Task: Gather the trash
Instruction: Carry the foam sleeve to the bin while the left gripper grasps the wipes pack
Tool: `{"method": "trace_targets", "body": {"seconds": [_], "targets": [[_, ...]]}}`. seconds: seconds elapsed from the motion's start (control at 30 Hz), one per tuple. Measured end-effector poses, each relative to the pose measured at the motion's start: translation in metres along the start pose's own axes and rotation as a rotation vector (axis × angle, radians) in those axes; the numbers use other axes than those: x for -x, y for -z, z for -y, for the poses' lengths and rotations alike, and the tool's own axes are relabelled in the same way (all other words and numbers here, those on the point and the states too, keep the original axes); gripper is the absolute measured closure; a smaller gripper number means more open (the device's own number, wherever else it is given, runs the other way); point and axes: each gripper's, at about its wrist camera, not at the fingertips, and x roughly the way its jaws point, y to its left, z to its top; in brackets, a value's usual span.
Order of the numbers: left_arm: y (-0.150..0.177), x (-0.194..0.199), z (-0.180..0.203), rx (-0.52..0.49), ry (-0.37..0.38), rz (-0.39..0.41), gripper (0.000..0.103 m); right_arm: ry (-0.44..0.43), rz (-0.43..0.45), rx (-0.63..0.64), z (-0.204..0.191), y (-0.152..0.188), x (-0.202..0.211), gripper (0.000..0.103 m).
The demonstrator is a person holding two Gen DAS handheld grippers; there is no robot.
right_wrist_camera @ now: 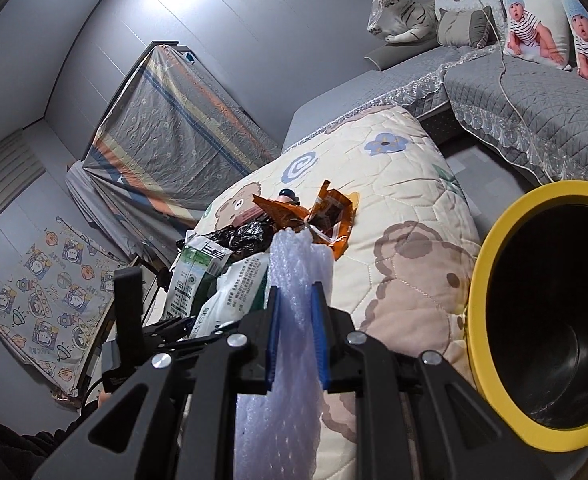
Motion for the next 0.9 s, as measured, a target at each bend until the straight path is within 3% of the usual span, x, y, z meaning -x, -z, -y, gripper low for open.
{"method": "trace_targets", "body": {"seconds": [0.13,0.23,0.4,0.47,0.6,0.77,0.9], "targets": [[0.012,0.023,-0.009,0.011,0.106,0.047,0.061,0.001,-0.007,-0.006,-0.002,-0.001,0.000,0.088],[0.024,0.055,-0.011,-0.030,0.189,0.145,0.061,0.012,0.007,-0.005,-0.001,-0.003,0.006,0.088],[0.023,0.097,-0.011,-0.052,0.271,0.265,0.061,0.054,0.070,-0.014,0.005,-0.010,0.028,0.088],[0.014,0.105,-0.003,-0.079,0.267,0.296,0.060,0.088,0.106,-0.019,0.010,-0.014,0.038,0.088],[-0.012,0.102,0.020,-0.128,0.307,0.301,0.060,0.165,0.187,-0.042,0.025,-0.020,0.066,0.088],[-0.045,0.081,0.072,-0.235,0.357,0.287,0.060,0.356,0.280,-0.065,0.051,-0.025,0.095,0.088],[-0.070,0.051,0.122,-0.301,0.410,0.258,0.060,0.473,0.305,-0.093,0.077,-0.023,0.102,0.088]]}}
